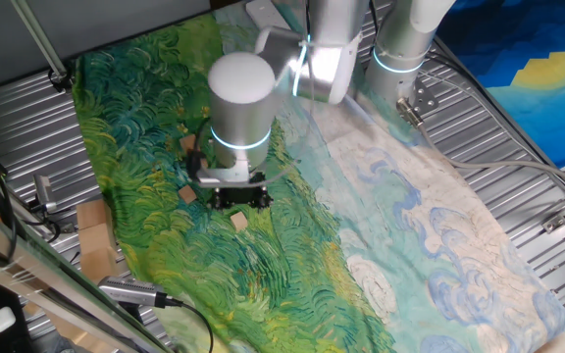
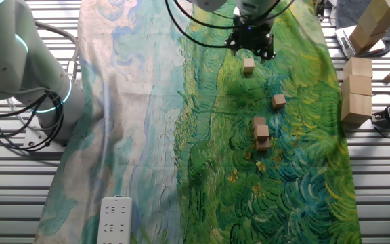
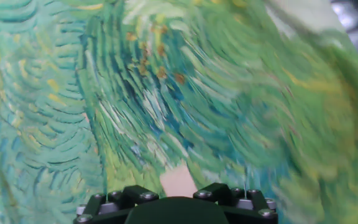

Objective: Stack the blocks into a pyramid shape

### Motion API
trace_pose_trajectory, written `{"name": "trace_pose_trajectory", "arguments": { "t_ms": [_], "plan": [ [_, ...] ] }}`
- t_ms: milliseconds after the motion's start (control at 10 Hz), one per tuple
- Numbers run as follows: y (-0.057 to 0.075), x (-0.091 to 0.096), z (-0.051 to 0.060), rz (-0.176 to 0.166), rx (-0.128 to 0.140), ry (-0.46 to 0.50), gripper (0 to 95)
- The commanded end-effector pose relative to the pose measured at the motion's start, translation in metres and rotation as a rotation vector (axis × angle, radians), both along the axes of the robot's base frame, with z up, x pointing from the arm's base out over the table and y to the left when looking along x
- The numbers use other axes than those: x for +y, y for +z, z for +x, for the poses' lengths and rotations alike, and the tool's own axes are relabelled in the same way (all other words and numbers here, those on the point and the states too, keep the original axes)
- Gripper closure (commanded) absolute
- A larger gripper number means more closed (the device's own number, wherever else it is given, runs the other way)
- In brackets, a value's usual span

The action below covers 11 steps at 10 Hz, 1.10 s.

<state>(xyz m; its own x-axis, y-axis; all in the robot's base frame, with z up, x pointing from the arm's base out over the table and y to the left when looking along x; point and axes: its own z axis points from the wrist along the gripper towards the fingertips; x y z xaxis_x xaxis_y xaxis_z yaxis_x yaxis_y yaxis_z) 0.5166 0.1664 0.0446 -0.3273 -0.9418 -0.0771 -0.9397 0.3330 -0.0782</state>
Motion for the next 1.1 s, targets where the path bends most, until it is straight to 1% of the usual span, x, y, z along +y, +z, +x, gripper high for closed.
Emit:
{"name": "trace_pose_trajectory", "arguments": {
  "t_ms": [100, 200, 300, 400, 500, 600, 700, 1000, 1100],
  "plan": [
    [-0.022, 0.009, -0.001, -0.001, -0.012, 0.134, 38.0],
    [-0.029, 0.008, -0.001, 0.004, -0.016, 0.150, 38.0],
    [-0.040, 0.006, -0.002, 0.003, -0.029, 0.160, 38.0],
    [-0.046, 0.005, -0.003, 0.003, -0.036, 0.162, 38.0],
    [-0.048, 0.004, -0.003, 0.001, -0.039, 0.163, 38.0],
    [-0.046, 0.002, -0.002, -0.002, -0.033, 0.153, 57.0],
    [-0.044, -0.001, -0.001, 0.007, -0.030, 0.140, 95.0],
    [-0.039, -0.007, 0.002, 0.028, -0.027, 0.117, 95.0],
    [-0.037, -0.006, 0.002, 0.027, -0.025, 0.107, 95.0]
  ]
}}
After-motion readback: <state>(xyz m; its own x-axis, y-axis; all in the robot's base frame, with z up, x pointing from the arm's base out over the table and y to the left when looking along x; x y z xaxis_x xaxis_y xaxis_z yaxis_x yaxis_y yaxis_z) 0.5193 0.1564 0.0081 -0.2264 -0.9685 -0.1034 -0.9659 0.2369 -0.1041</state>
